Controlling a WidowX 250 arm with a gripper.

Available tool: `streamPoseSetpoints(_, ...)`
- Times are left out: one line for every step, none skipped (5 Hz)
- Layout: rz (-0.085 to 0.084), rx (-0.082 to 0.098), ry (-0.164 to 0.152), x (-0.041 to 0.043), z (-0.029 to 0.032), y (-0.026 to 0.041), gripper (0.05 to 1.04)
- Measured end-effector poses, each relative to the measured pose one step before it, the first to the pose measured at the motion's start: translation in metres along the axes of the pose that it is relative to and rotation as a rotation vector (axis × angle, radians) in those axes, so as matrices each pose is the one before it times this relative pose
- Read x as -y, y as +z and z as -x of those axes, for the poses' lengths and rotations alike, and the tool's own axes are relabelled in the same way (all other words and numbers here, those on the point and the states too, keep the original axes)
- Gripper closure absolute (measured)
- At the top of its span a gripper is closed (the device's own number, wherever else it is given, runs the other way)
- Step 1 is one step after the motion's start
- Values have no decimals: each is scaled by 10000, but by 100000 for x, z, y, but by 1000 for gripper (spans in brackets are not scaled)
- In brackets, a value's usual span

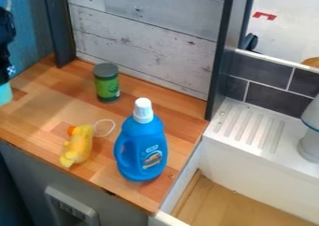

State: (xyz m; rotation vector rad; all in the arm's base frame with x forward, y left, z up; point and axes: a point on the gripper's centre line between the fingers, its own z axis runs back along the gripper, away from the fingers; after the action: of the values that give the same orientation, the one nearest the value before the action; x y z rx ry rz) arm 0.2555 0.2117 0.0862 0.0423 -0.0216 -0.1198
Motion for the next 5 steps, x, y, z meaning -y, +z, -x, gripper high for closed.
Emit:
streamPoseSetpoints(115,-401,401,-198,140,-1878,984)
streamPoseSetpoints(70,-531,164,-174,452,-1519,984)
streamPoseSetpoints(12,-110,-1,91,213,-387,984)
streamPoseSetpoints(21,60,-34,122,-79,-46,984)
streamPoseSetpoints(179,406,-193,339,-534,-189,984)
